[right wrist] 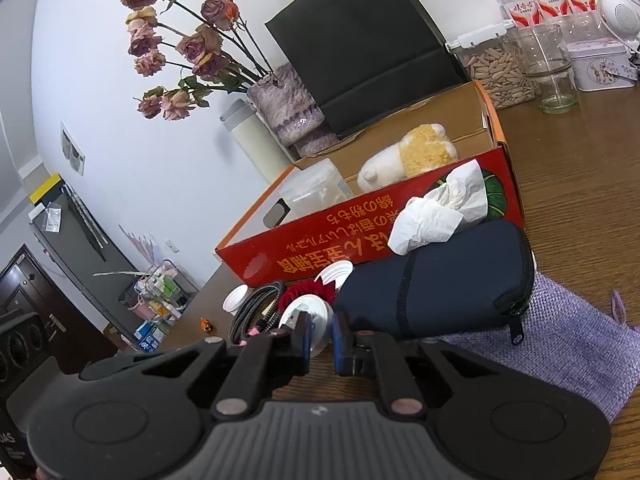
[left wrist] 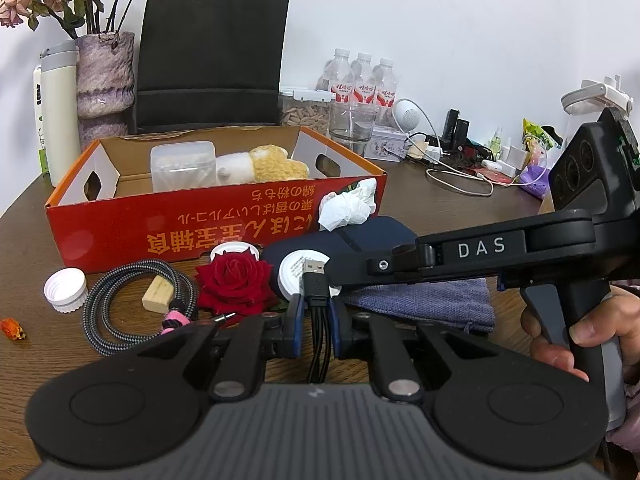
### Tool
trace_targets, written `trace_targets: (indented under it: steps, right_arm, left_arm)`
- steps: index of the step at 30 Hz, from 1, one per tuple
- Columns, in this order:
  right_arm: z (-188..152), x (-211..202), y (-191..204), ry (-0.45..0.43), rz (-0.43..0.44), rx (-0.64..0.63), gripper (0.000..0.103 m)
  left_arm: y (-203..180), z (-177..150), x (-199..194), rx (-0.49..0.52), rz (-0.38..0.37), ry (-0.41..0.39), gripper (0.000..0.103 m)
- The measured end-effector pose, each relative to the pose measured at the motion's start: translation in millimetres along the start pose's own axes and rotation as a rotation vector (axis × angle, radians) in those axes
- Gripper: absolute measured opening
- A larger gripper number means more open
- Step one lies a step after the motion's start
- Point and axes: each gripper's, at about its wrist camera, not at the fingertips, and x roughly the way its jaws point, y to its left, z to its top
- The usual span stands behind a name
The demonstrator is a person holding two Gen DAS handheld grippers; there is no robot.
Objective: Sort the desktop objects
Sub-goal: 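Close the right tool on the white charger puck while the left tool holds the plug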
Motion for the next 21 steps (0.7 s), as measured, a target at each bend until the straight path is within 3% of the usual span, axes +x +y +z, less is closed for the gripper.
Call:
trace_targets:
  steps: [21]
  right_arm:
    - [0.8,1.2,-8.3,0.006,0.024,0.051,0.014]
  left_arm:
    - [1.1,1.3,-2.0,-0.006,0.003,-0.008,0.013]
